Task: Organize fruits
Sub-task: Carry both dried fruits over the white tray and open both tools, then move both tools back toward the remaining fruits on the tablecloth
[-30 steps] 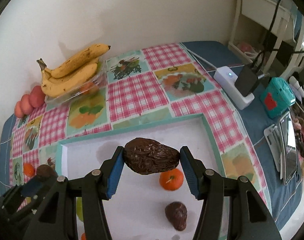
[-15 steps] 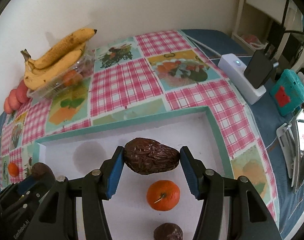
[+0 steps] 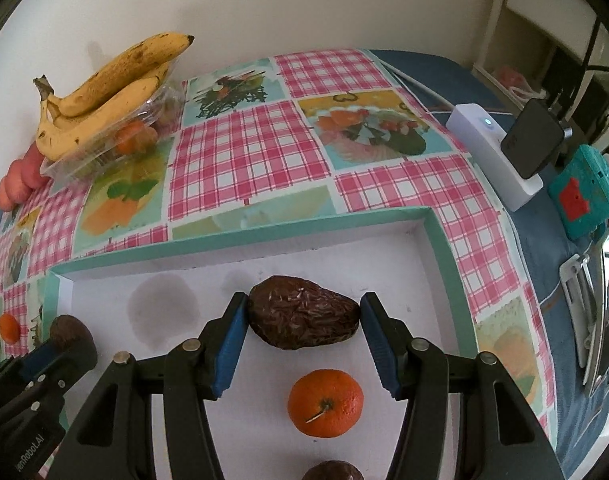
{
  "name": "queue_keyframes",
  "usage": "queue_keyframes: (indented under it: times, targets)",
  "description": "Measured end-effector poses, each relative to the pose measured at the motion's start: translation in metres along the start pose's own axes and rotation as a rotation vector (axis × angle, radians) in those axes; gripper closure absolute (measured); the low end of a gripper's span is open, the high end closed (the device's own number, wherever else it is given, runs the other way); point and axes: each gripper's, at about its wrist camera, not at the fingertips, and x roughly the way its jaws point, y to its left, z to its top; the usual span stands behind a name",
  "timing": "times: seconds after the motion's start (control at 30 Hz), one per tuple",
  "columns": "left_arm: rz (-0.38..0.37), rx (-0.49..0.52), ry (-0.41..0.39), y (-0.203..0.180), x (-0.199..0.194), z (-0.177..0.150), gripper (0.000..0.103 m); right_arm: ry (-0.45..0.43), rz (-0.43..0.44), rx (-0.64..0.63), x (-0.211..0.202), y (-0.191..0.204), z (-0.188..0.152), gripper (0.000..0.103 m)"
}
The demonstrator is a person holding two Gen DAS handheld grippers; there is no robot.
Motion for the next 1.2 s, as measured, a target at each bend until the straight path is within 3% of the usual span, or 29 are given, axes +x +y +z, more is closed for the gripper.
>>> queue_keyframes:
  times: [0.07, 0.13, 0.2, 0.27, 0.43, 0.5, 0.53, 0.7, 0.97, 1.2]
  targets:
    - [-0.006, 0.004, 0.001, -0.001, -0.003, 0.0, 0.049, 0.002, -0.009, -0.002, -0.001, 0.0, -0.001, 0.042]
    - [-0.006, 0.012, -0.005, -0.003, -0.01, 0.001, 0.049, 0.001, -0.011, 0.001, -0.002, 0.0, 0.0, 0.034]
    - [-0.004, 0.028, -0.021, -0.006, -0.021, 0.003, 0.046, 0.001, -0.009, 0.008, -0.005, -0.001, 0.001, 0.033]
    - [0.009, 0.043, -0.035, -0.008, -0.033, 0.005, 0.036, -0.004, -0.008, 0.015, -0.012, -0.001, 0.003, 0.033]
    - [0.059, 0.026, -0.051, 0.0, -0.055, 0.007, 0.023, -0.02, -0.022, 0.007, -0.034, 0.003, 0.006, 0.028]
    - [0.091, 0.014, -0.052, 0.007, -0.06, 0.006, 0.019, -0.017, -0.031, -0.002, -0.04, 0.005, 0.006, 0.013]
    - [0.11, 0.006, -0.053, 0.01, -0.062, 0.006, 0.016, -0.02, -0.035, -0.009, -0.043, 0.006, 0.006, 0.011]
    - [0.18, -0.051, -0.077, 0.036, -0.079, -0.001, 0.0, -0.047, -0.043, -0.044, -0.061, 0.013, 0.0, 0.01]
    - [0.255, -0.102, -0.124, 0.076, -0.116, -0.015, 0.0, -0.101, -0.042, -0.087, -0.09, 0.026, -0.022, 0.01]
    - [0.327, -0.185, -0.16, 0.117, -0.147, -0.032, 0.0, -0.087, -0.001, -0.107, -0.101, 0.047, -0.039, 0.01]
